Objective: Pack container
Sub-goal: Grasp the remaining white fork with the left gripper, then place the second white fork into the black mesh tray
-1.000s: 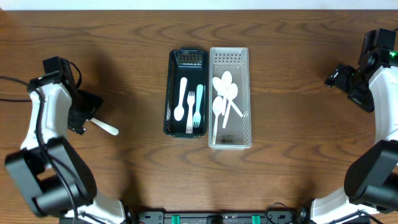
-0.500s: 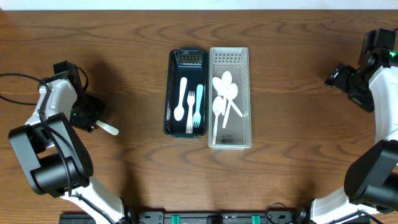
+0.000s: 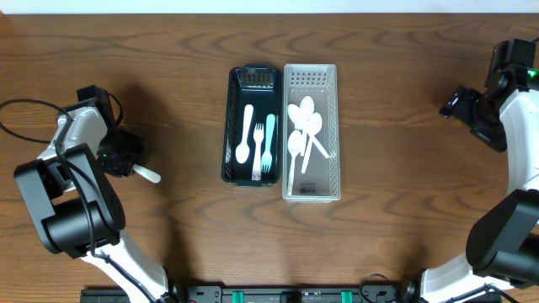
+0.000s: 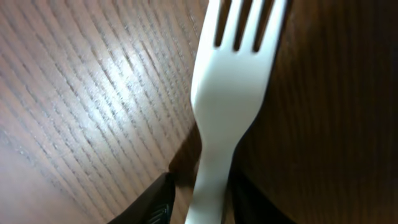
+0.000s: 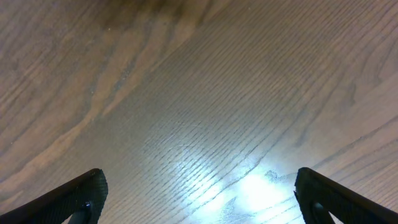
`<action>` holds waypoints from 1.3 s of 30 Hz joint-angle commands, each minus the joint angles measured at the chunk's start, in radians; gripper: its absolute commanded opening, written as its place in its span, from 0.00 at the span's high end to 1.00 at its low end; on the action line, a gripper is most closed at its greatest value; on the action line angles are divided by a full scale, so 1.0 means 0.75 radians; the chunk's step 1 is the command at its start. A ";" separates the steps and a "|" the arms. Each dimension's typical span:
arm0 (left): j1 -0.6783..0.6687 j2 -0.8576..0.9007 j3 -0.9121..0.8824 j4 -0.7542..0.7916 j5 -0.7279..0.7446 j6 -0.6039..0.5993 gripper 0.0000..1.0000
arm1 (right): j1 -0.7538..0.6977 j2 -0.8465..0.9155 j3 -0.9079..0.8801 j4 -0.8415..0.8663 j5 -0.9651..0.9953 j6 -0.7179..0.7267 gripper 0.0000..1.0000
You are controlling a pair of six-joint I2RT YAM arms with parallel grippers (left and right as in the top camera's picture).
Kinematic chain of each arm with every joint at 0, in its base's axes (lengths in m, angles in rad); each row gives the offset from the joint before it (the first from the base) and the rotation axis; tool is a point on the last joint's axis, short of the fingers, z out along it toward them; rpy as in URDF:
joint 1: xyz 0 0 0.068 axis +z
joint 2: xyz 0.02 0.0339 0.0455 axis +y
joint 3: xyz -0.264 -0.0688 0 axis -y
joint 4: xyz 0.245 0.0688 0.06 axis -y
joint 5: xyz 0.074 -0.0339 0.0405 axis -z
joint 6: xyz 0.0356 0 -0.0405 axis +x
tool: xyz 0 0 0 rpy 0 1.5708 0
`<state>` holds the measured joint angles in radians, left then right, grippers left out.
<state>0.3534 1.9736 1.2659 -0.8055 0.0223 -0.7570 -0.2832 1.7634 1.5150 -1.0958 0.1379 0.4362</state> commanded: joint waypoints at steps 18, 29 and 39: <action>-0.113 -0.156 0.073 -0.016 0.275 0.464 0.94 | -0.006 0.006 -0.001 0.000 0.005 -0.005 0.01; -0.695 -0.576 0.079 -0.058 0.256 0.801 0.94 | -0.006 0.006 -0.001 0.000 0.005 -0.005 0.01; -1.038 -0.414 0.058 0.019 -0.016 1.054 0.88 | -0.006 0.006 -0.001 0.000 0.005 -0.005 0.01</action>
<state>-0.4126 1.5978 1.3174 -0.8062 0.0860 -0.0513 -0.2832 1.7634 1.5150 -1.0962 0.1379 0.4362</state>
